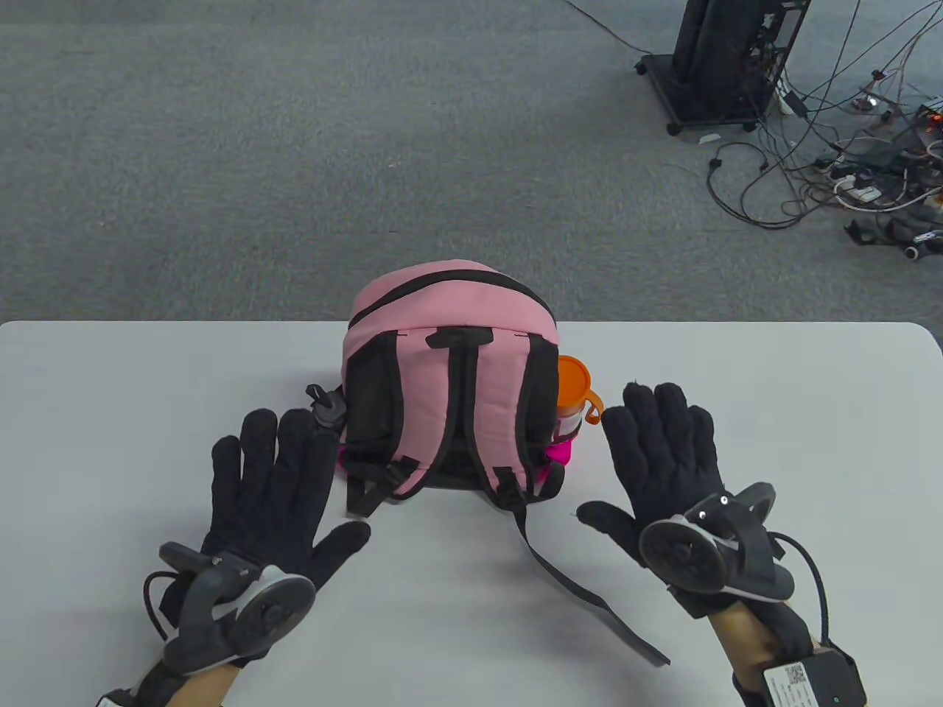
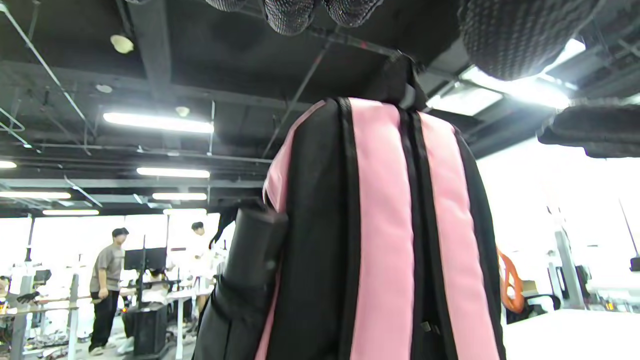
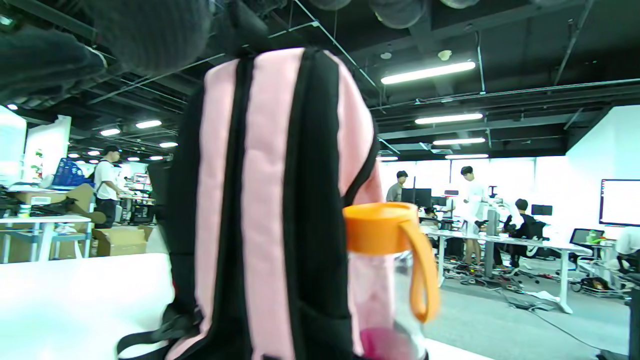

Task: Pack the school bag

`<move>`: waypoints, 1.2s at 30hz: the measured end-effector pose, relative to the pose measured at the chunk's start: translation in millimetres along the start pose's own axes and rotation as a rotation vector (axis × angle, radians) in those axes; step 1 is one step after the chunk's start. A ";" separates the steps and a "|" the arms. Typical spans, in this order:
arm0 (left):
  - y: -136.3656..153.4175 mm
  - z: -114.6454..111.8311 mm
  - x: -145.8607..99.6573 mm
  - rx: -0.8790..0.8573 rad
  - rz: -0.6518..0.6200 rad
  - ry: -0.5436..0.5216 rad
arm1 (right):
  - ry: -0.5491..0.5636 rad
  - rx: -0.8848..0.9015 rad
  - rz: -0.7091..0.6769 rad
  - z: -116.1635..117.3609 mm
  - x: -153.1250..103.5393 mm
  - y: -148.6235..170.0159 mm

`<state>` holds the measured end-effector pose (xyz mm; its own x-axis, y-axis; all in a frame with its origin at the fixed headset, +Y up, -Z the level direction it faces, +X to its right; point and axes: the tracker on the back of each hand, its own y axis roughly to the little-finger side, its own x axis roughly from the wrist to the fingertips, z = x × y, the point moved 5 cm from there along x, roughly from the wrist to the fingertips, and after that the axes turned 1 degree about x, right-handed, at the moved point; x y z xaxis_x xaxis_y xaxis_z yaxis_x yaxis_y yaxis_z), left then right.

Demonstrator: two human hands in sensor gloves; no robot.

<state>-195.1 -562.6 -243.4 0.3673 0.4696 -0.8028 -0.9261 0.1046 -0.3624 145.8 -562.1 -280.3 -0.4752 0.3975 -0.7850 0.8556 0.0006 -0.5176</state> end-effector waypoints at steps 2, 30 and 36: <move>-4.5 -13.6 -14.3 -0.006 0.013 0.032 | 0.001 0.000 -0.006 9.2 -12.7 -8.0; -5.5 -160.5 -71.8 0.108 0.017 0.493 | -0.201 0.041 0.160 140.7 -83.8 16.9; -4.2 -163.1 -72.6 0.109 0.028 0.509 | -0.236 0.036 0.146 147.6 -82.1 9.2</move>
<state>-203.9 -740.1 -260.8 0.3127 -0.0089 -0.9498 -0.9299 0.2011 -0.3081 162.4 -730.2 -270.9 -0.3856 0.1662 -0.9076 0.9127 -0.0755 -0.4016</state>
